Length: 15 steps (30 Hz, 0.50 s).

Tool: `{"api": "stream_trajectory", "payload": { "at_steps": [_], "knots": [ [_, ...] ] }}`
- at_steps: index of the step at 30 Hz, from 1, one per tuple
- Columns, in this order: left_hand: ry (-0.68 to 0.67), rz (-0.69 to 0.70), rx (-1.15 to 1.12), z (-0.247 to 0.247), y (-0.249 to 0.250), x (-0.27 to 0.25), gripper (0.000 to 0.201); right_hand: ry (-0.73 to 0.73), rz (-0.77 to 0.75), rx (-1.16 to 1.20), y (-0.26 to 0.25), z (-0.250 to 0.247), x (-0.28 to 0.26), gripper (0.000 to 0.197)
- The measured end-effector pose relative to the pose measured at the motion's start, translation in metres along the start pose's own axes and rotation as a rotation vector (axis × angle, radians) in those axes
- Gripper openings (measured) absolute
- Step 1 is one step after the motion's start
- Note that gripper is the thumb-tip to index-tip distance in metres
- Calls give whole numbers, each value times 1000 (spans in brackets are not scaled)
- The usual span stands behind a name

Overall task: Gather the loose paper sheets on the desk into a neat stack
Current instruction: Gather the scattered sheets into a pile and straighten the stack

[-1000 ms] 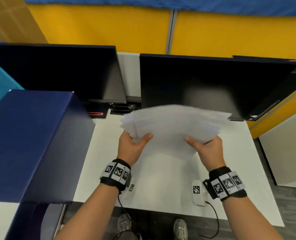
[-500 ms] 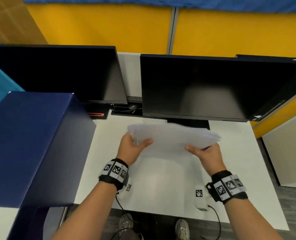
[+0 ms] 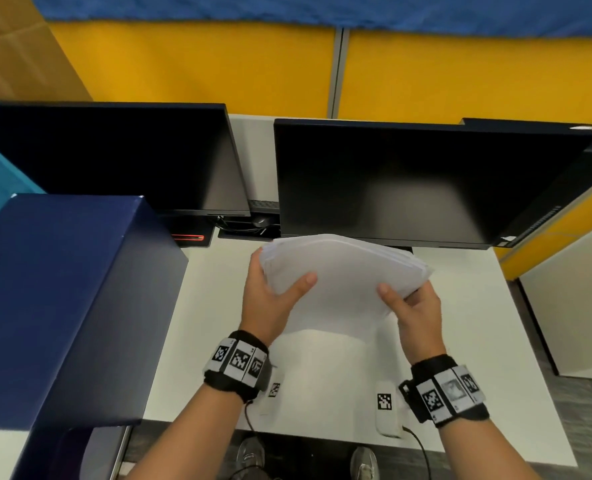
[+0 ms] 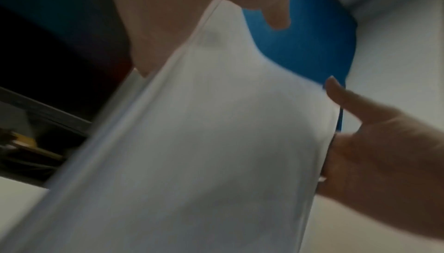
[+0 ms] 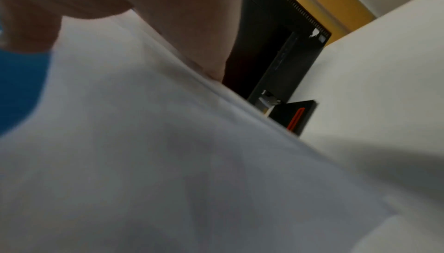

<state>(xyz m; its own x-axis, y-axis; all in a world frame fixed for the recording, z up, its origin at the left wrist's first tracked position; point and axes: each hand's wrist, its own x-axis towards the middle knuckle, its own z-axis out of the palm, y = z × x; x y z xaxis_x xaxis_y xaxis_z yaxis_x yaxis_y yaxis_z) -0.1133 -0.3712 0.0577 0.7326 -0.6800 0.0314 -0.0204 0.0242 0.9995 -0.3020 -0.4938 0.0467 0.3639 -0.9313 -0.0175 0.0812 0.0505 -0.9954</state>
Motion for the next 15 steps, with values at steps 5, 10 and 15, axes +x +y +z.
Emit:
{"api": "stream_trajectory", "payload": {
  "at_steps": [5, 10, 15],
  "knots": [
    [319, -106, -47, 27, 39, 5, 23, 155, -44, -94, -29, 24, 5, 42],
    [346, -52, -62, 21, 34, 14, 20, 218, -33, -54, -37, 27, 14, 27],
    [310, 40, 79, 18, 37, 13, 5, 253, -72, -82, -39, 28, 20, 25]
  ]
}}
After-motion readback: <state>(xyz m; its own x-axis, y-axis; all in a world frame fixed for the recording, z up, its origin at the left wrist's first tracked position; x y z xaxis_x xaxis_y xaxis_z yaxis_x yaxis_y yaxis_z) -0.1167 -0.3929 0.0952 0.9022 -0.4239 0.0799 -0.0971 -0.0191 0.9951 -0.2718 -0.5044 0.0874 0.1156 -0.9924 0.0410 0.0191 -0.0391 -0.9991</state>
